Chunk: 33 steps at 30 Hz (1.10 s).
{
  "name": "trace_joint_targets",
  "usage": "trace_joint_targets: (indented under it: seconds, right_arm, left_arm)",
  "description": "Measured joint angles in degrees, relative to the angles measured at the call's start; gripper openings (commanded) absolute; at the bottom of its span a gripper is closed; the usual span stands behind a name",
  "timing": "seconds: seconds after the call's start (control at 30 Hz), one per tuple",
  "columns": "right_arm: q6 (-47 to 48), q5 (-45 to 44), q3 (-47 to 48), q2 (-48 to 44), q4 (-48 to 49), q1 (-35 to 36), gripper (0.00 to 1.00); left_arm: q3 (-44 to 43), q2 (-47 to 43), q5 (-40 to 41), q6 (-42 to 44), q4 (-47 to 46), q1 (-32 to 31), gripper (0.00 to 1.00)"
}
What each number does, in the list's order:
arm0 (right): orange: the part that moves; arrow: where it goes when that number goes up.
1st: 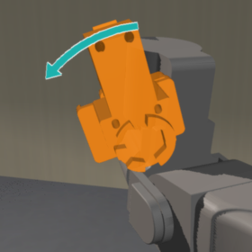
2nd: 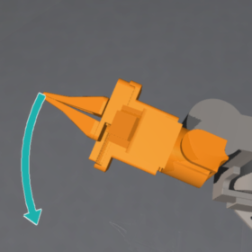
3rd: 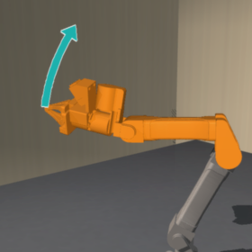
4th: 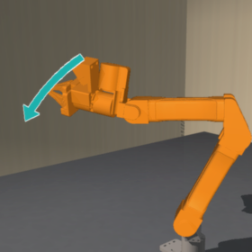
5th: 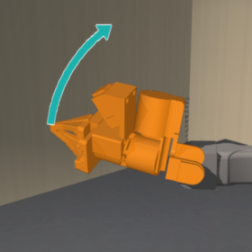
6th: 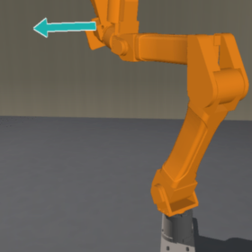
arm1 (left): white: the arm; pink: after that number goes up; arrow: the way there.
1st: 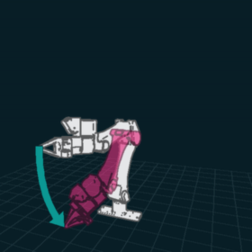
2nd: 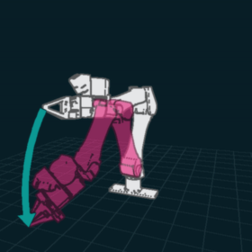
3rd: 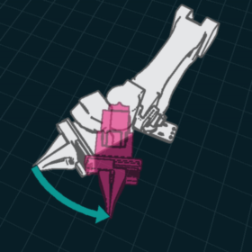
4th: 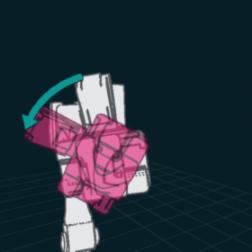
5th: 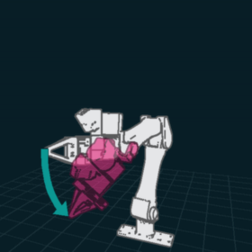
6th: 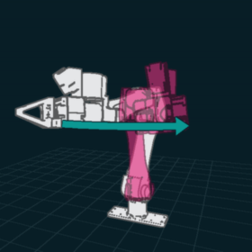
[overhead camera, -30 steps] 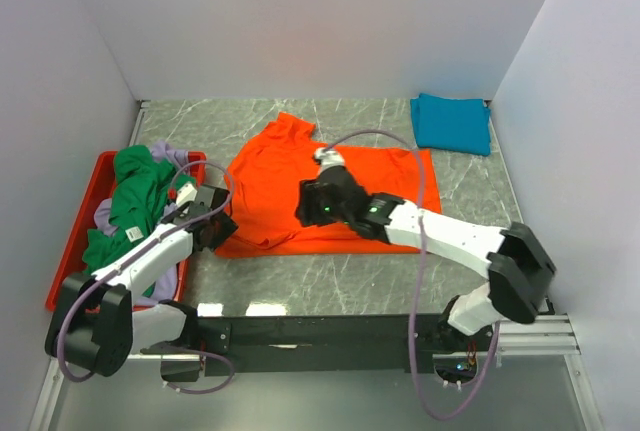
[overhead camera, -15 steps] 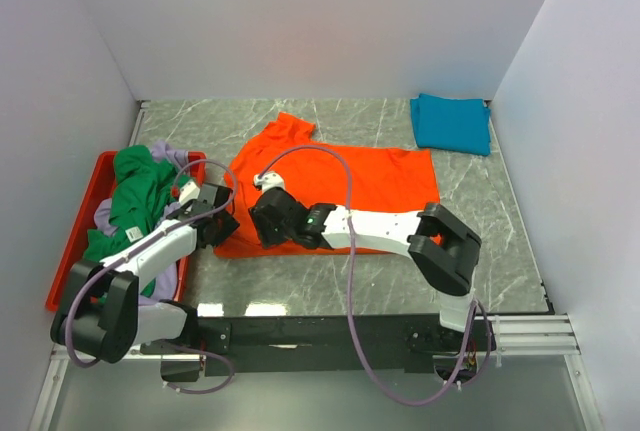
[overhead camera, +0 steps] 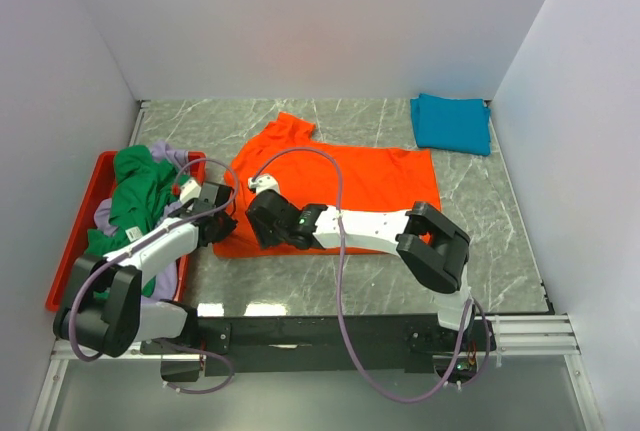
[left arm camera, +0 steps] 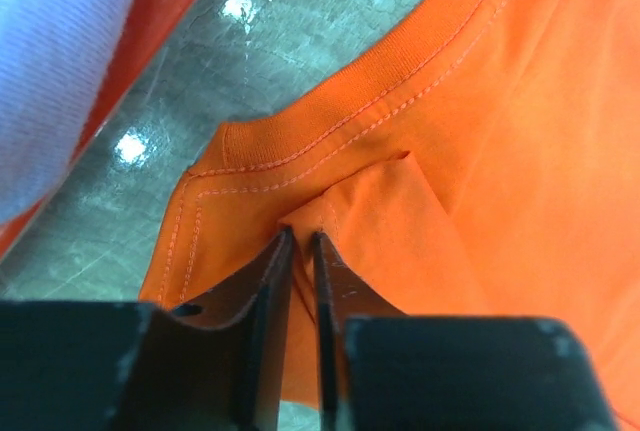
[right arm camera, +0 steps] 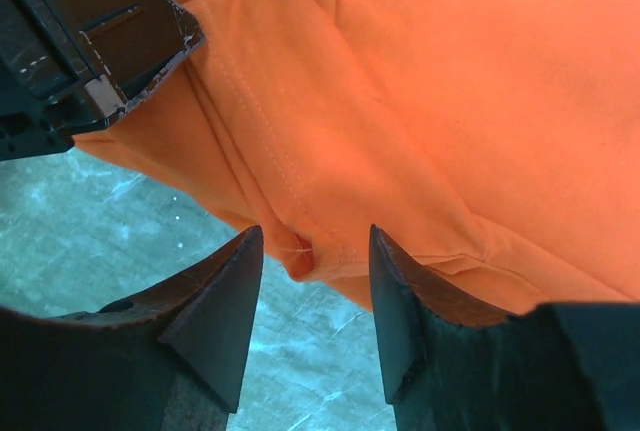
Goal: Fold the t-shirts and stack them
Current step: Fold the tshirt
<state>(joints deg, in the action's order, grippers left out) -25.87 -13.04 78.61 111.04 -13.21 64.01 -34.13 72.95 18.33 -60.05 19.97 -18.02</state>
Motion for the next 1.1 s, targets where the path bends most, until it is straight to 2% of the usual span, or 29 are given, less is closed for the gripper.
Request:
trace_joint_targets:
  seconds: [0.1, 0.13, 0.23, 0.43, 0.57, 1.1]
  right_arm:
    - [-0.2, 0.1, 0.0, 0.0, 0.0, 0.3, 0.50]
    - [-0.2, 0.2, 0.0, 0.0, 0.0, 0.4, 0.49]
    - [-0.2, 0.2, 0.0, 0.5, 0.0, 0.7, 0.47]
    - [-0.9, 0.3, 0.0, 2.8, -0.2, 1.1, 0.45]
    - [-1.3, 0.2, -0.1, 2.9, -0.4, 1.1, 0.39]
    - [-1.7, -2.6, -1.4, 2.9, -1.4, 1.2, 0.41]
  left_arm:
    - [-0.1, 0.1, 0.0, 0.4, 0.0, 0.0, 0.13]
    - [-0.3, 0.1, 0.0, 0.4, 0.0, 0.0, 0.08]
    - [-0.7, 0.1, 0.0, 0.8, -0.3, 0.0, 0.01]
    - [-1.6, 0.1, 0.0, 0.9, -0.4, 0.0, 0.01]
    - [-1.8, 0.0, 0.0, 0.9, -0.4, 0.0, 0.01]
    - [-3.9, -1.2, -0.5, 1.9, -0.2, 0.0, 0.01]
